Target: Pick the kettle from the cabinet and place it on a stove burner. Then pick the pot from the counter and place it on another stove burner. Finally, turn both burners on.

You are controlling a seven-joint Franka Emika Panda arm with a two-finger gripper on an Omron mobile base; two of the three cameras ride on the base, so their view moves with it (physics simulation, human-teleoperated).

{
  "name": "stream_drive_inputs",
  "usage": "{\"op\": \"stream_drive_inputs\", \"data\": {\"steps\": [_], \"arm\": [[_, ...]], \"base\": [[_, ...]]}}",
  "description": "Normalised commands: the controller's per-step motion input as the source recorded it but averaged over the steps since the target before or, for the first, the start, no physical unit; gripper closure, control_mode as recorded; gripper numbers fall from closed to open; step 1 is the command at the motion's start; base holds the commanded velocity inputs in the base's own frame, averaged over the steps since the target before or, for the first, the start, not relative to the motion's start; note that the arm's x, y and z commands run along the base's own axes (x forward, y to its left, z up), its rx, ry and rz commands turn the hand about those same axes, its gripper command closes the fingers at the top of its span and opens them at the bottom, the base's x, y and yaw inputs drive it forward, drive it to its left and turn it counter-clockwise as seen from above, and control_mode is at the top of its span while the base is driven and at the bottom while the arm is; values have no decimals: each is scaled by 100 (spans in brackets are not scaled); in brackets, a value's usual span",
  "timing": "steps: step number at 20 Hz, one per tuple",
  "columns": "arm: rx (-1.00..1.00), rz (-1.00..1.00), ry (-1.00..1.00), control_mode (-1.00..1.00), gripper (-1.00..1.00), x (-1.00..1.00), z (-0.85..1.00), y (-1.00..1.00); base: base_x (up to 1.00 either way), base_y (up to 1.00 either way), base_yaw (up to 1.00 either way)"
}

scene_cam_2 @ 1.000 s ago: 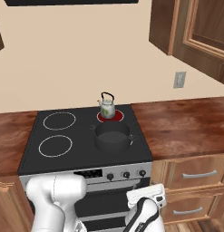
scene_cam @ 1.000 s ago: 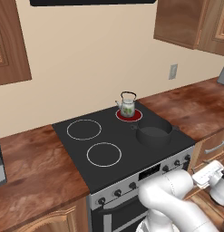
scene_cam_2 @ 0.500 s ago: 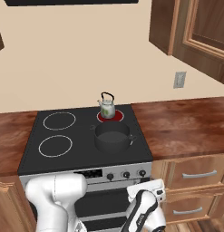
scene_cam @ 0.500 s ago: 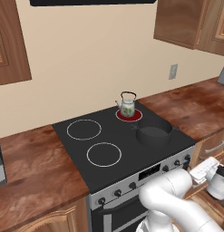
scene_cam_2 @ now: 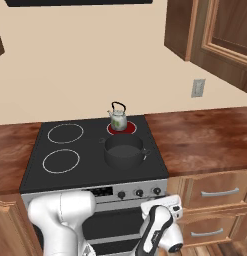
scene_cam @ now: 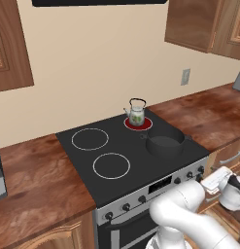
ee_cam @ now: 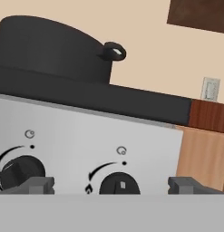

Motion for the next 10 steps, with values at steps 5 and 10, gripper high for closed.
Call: {"op": "stream_drive_inputs", "data": {"steps": [5, 10], "arm": [[1, 0, 3, -100, -100, 15, -7, 0], [1, 0, 2, -100, -100, 15, -5, 0]], "base": [[0, 0, 0], [0, 0, 0]]}}
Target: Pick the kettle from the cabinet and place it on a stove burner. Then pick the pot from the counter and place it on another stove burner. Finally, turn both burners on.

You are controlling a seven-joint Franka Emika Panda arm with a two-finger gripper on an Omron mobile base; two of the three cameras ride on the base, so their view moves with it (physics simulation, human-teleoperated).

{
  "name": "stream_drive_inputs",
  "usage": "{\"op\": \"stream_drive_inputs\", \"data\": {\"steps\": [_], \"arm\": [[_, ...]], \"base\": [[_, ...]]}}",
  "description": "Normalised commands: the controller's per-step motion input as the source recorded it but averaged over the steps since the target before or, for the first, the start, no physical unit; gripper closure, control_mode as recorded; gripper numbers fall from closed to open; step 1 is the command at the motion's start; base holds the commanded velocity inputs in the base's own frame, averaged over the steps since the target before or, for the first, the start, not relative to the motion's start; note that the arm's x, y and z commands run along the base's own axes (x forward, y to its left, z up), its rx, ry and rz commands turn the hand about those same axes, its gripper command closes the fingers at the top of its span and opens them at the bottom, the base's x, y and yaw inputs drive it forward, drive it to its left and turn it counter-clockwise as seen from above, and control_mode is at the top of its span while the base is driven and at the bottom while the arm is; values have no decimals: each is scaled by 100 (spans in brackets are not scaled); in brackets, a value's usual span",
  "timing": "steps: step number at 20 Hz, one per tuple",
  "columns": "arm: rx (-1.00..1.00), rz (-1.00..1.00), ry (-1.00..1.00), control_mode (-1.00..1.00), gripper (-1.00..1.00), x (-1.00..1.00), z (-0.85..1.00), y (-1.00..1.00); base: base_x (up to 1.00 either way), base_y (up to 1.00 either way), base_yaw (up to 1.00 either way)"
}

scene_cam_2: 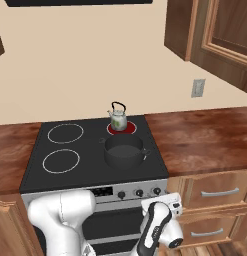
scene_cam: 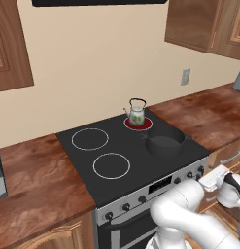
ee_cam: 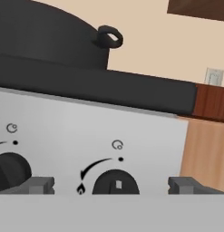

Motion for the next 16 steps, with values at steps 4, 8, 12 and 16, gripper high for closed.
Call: {"op": "stream_drive_inputs", "data": {"steps": [4, 8, 12, 16], "arm": [[0, 0, 1, -100, -100, 14, -8, 0], [0, 1, 0, -100, -100, 13, -12, 0], [0, 1, 0, -100, -100, 13, -14, 0], [0, 1, 0, -100, -100, 13, -11, 0]], "base": [[0, 0, 0], [0, 0, 0], [0, 0, 0], [0, 0, 0]]}}
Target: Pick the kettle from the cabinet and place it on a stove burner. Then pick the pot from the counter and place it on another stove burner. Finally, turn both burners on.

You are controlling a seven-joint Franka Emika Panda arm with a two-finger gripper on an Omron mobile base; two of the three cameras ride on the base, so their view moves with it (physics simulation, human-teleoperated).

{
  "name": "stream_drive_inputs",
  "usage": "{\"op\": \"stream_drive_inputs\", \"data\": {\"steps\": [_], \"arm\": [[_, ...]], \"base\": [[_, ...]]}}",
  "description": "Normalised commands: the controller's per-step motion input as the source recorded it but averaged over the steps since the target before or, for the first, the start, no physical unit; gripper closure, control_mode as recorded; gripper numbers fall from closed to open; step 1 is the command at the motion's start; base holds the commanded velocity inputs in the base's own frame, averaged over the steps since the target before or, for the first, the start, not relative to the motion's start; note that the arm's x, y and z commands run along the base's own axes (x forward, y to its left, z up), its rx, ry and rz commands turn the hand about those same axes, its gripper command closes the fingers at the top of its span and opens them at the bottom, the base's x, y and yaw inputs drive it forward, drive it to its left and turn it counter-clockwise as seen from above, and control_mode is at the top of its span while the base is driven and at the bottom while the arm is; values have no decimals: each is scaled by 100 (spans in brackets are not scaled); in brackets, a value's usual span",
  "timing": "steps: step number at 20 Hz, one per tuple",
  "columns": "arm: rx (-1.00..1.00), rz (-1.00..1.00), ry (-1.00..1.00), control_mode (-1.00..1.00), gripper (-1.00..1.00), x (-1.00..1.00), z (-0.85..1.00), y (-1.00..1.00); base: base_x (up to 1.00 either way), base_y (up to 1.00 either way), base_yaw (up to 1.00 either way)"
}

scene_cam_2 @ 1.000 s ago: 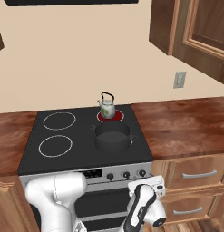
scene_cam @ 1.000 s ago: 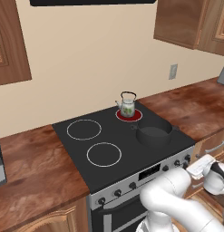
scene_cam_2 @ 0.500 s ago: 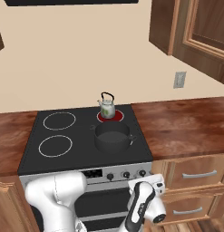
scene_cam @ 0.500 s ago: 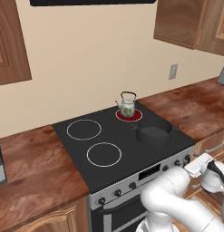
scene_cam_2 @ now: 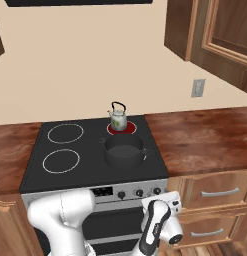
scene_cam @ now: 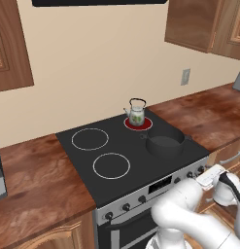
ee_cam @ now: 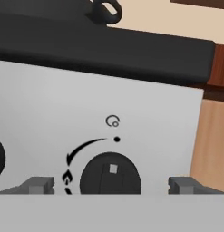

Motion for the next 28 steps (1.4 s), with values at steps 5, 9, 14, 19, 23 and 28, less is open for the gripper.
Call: {"op": "stream_drive_inputs", "data": {"steps": [5, 9, 14, 19, 23, 28], "arm": [[0, 4, 0, -100, -100, 14, -1, 0], [0, 5, 0, -100, 100, 20, 0, 9], [0, 4, 0, -100, 100, 7, 0, 12], [-2, 0, -1, -100, 100, 0, 0, 34], [-7, 0, -1, -100, 100, -2, 0, 36], [-6, 0, 0, -100, 100, 0, 3, 20]], "base": [[0, 0, 0], [0, 0, 0], [0, 0, 0], [0, 0, 0], [0, 0, 0], [0, 0, 0]]}}
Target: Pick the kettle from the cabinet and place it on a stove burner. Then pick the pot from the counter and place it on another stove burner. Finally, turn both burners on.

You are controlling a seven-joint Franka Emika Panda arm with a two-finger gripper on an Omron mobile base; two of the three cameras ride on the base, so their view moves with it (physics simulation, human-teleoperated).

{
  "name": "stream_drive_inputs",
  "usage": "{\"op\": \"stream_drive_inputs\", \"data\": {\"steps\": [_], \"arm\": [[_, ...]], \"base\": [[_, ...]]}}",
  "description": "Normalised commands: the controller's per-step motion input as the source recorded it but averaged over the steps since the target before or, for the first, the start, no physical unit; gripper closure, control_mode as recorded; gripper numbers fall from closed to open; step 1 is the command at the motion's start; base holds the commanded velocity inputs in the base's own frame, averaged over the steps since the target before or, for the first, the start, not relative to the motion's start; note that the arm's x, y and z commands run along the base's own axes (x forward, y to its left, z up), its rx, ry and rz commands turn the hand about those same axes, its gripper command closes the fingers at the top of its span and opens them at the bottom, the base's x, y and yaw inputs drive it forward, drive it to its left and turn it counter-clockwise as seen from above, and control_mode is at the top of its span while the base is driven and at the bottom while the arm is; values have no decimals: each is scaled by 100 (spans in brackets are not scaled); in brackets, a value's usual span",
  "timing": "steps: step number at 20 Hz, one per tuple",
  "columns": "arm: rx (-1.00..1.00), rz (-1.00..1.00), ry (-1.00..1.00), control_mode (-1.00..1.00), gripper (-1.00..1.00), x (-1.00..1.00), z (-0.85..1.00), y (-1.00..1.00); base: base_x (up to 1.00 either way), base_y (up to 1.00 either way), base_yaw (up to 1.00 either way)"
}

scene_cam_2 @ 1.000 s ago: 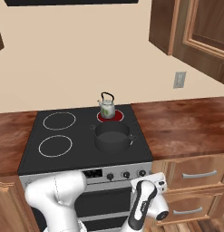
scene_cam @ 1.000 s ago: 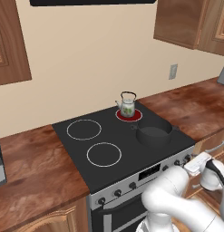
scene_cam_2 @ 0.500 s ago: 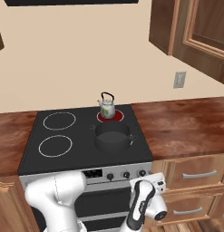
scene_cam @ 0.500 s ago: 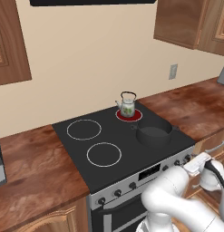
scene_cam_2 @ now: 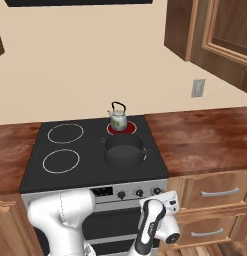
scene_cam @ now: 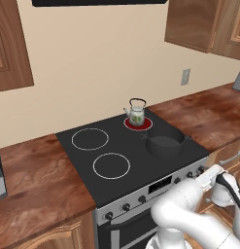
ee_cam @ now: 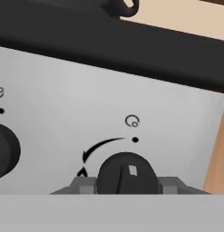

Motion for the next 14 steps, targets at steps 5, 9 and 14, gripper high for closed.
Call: {"op": "stream_drive_inputs", "data": {"steps": [5, 9, 14], "arm": [[-11, 6, 0, -100, 100, 0, 0, 0], [-21, 5, -3, -100, 100, -3, 0, 0], [-24, 5, -6, -100, 100, -8, 0, 0]], "base": [[0, 0, 0], [0, 0, 0], [0, 0, 0]]}}
